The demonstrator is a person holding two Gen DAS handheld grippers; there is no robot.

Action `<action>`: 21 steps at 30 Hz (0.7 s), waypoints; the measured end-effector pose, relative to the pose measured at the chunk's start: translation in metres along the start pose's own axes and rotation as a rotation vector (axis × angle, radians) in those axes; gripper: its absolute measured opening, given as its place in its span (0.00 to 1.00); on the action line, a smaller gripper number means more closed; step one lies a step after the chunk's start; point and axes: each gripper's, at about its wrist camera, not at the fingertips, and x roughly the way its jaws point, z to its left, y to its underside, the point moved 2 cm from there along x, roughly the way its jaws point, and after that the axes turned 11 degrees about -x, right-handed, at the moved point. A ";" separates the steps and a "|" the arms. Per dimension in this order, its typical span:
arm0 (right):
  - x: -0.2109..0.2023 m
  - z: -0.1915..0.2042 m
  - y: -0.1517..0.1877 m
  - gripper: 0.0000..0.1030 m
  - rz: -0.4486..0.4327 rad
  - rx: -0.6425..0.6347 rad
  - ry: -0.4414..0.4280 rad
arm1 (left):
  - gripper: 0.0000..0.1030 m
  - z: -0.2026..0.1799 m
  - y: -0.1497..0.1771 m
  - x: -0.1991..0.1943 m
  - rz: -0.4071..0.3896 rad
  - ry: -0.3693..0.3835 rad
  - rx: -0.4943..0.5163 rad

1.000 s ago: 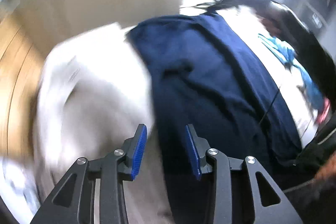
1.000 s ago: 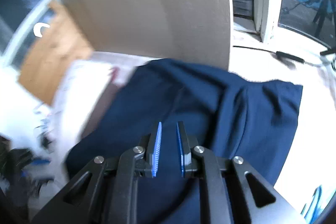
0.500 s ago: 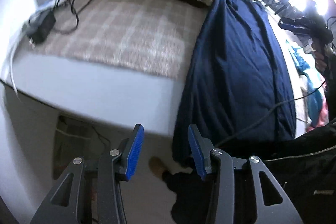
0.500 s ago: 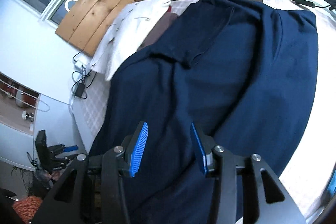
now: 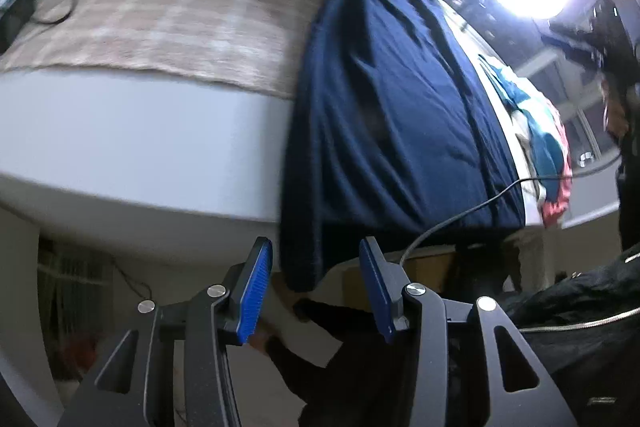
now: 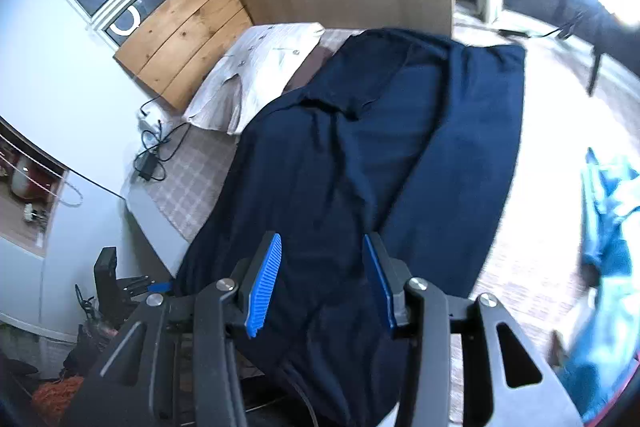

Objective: Fold clothes

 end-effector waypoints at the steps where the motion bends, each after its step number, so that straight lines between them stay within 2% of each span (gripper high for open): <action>1: -0.002 0.000 -0.001 0.41 0.001 0.005 0.009 | 0.38 -0.002 0.003 0.005 0.007 -0.004 0.018; 2: -0.002 0.000 -0.002 0.41 0.002 0.012 0.010 | 0.35 -0.003 0.005 0.010 0.017 -0.002 0.029; 3: 0.001 0.001 -0.005 0.41 0.006 0.013 0.001 | 0.17 -0.005 0.004 0.015 0.017 -0.001 0.038; 4: 0.007 0.002 -0.009 0.41 0.012 0.014 -0.013 | 0.05 -0.007 0.003 0.019 0.016 -0.004 0.044; 5: 0.012 0.003 -0.014 0.42 0.018 0.014 -0.027 | 0.04 -0.005 0.003 0.018 0.009 -0.015 0.034; 9: 0.059 0.004 -0.052 0.42 0.024 -0.004 -0.067 | 0.04 -0.002 0.008 -0.016 -0.057 0.018 -0.013; 12: 0.112 0.002 -0.095 0.42 0.022 -0.103 0.021 | 0.04 -0.006 0.011 -0.038 -0.090 0.015 -0.018; 15: 0.172 0.007 -0.134 0.42 0.064 -0.244 0.109 | 0.04 -0.008 0.008 -0.036 -0.083 -0.020 -0.027; 17: 0.203 0.015 -0.149 0.42 0.090 -0.328 0.101 | 0.04 -0.008 0.005 -0.032 -0.076 -0.033 -0.044; 21: 0.240 0.024 -0.158 0.42 0.108 -0.479 0.166 | 0.04 -0.009 0.001 -0.028 -0.075 -0.035 -0.074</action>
